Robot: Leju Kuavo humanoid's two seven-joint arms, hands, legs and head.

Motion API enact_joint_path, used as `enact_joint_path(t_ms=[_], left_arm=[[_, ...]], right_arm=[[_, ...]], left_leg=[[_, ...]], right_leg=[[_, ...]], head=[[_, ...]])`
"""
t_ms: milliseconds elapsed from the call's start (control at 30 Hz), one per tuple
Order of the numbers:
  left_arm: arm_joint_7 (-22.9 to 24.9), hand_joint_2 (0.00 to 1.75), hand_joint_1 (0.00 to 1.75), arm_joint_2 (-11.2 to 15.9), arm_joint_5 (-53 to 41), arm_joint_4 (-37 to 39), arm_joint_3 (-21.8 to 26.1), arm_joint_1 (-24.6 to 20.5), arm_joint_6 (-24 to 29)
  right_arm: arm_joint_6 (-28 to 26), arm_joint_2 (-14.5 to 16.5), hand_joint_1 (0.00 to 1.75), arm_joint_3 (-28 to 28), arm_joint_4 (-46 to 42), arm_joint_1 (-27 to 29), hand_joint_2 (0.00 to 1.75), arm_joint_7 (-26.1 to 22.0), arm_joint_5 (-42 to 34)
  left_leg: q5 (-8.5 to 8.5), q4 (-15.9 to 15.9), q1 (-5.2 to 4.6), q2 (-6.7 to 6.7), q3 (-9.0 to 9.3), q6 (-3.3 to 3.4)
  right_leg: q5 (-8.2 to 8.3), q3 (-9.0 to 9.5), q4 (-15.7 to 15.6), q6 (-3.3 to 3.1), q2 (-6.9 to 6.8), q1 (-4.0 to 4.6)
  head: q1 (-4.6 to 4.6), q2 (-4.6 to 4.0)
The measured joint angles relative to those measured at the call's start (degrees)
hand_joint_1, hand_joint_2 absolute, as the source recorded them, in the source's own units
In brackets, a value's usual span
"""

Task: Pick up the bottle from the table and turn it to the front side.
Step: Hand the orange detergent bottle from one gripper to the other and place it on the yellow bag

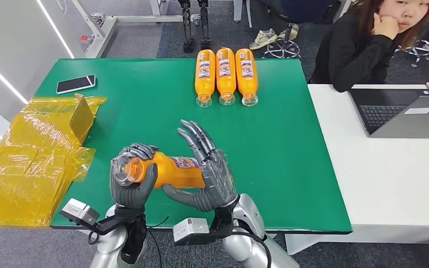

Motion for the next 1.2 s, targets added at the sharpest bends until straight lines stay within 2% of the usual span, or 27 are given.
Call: enact_joint_path(t_ms=[100, 300, 433, 533, 633, 767, 1033, 1200], left_arm=[[0.0, 1.75, 1.73, 0.04, 0.1, 0.88, 0.68, -0.12, 1.05], [0.0, 1.75, 1.73, 0.76, 1.5, 3.43, 2.94, -1.1, 3.39], [0.0, 1.75, 1.72, 1.23, 1.66, 4.44, 3.38, -1.33, 3.87], [0.0, 1.75, 1.74, 1.42, 0.34, 4.83, 3.37, -1.38, 6.53], [0.0, 1.75, 1.75, 2.32, -6.08, 5.39, 2.85, -2.17, 14.46], [0.0, 1.75, 1.74, 4.99, -18.52, 6.55, 1.44, -5.2, 24.93], [0.44, 1.75, 1.74, 8.54, -29.21, 6.37, 1.31, -8.97, 28.11], [4.26, 1.75, 1.71, 10.82, -38.81, 6.18, 0.41, -12.47, 33.0]], right_arm=[[-0.86, 0.0, 0.0, 0.0, -0.38, -0.01, 1.75, -0.81, -1.13], [-4.37, -0.08, 0.0, -0.16, -0.97, -0.05, 1.75, -4.68, -8.0], [-4.86, -0.47, 0.0, -0.2, -0.19, -0.08, 1.75, -6.24, -9.07], [-6.06, -0.74, 0.0, -0.16, 1.01, -0.2, 1.75, -7.52, -10.97], [-6.52, -1.13, 0.0, -0.01, 1.54, -0.43, 1.75, -7.54, -11.68], [-6.41, -2.0, 0.0, 0.52, 1.62, -0.51, 1.75, -6.73, -11.84], [-5.97, -3.01, 0.0, 0.94, 1.65, -0.51, 1.75, -5.84, -11.93], [-4.85, -2.99, 0.0, 0.94, 1.9, -0.63, 1.75, -5.03, -10.62]], left_leg=[[0.0, 0.0, -0.01, 0.03, 0.0, -0.01], [0.0, 0.0, -0.01, 0.03, 0.01, 0.0], [0.0, 0.0, -0.01, 0.03, 0.0, 0.0], [0.0, 0.0, -0.01, 0.02, 0.0, -0.01], [0.0, 0.01, -0.01, 0.03, 0.0, -0.01], [0.02, 0.0, 0.0, 0.02, 0.0, -0.02], [0.03, 0.01, 0.0, 0.02, 0.01, -0.04], [0.03, 0.0, 0.0, 0.01, 0.01, -0.04]], right_leg=[[0.0, 0.0, 0.0, 0.0, 0.04, 0.0], [0.0, 0.0, -0.01, 0.0, 0.05, 0.0], [0.0, 0.0, 0.0, 0.0, 0.04, 0.0], [0.0, 0.0, 0.0, 0.0, 0.04, 0.0], [0.0, -0.02, 0.0, 0.0, 0.04, 0.0], [0.01, -0.01, 0.02, -0.01, 0.02, 0.0], [0.02, -0.02, 0.03, -0.03, 0.04, 0.0], [0.02, -0.01, 0.03, -0.03, 0.02, 0.0]], head=[[0.0, 0.0], [0.0, 0.0], [0.0, 0.0], [0.01, 0.0], [0.0, 0.0], [-0.01, 0.0], [0.0, 0.0], [-0.01, 0.0]])
